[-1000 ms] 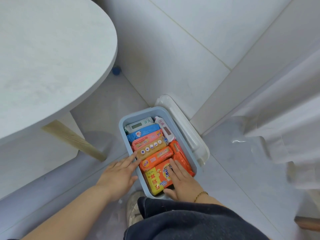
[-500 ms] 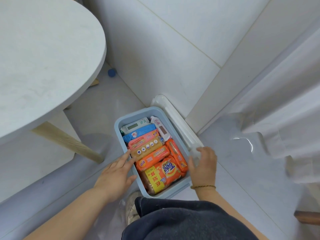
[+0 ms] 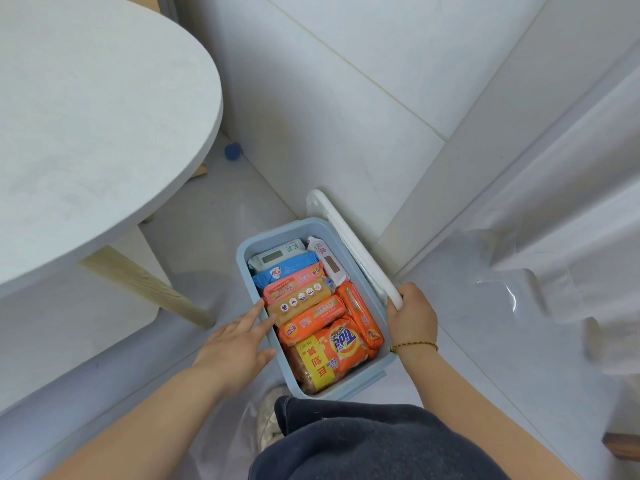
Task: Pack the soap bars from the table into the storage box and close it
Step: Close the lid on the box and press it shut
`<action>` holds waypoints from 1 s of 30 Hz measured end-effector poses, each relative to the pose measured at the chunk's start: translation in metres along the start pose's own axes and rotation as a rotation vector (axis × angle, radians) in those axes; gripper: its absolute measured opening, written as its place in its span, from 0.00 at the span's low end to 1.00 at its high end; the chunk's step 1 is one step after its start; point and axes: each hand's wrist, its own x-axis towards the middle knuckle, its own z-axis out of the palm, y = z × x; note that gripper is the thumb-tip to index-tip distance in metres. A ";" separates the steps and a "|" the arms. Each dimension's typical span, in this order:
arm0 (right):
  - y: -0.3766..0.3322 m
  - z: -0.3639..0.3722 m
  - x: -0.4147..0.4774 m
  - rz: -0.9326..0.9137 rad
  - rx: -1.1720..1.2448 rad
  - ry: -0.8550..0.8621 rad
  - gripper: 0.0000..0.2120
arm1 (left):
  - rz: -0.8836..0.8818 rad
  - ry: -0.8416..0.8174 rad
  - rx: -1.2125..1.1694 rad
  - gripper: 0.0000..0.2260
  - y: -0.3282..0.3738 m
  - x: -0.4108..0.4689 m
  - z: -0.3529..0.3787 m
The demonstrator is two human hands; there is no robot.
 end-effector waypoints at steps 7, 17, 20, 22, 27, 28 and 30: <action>-0.004 -0.011 -0.032 -0.189 0.059 0.094 0.12 | -0.019 0.041 -0.294 0.27 -0.002 -0.001 -0.002; -0.012 -0.011 -0.080 -0.789 -0.155 0.340 0.28 | 0.003 0.181 -1.243 0.21 0.050 -0.030 -0.023; -0.017 0.011 -0.095 -0.901 -0.113 0.345 0.18 | -0.075 0.249 -1.348 0.18 0.055 -0.027 -0.012; -0.009 0.022 -0.103 -0.941 -0.142 0.260 0.10 | -0.180 0.344 -1.334 0.13 0.052 -0.022 -0.001; 0.021 0.039 -0.107 -0.990 -0.184 0.057 0.18 | -0.331 0.416 -1.189 0.06 0.041 -0.006 0.019; 0.026 0.039 -0.106 -0.910 -0.110 0.062 0.16 | -0.344 0.435 -1.168 0.07 0.038 -0.001 0.021; 0.038 0.036 -0.107 -0.488 0.173 0.112 0.13 | -0.379 0.456 -1.154 0.15 0.033 0.005 0.023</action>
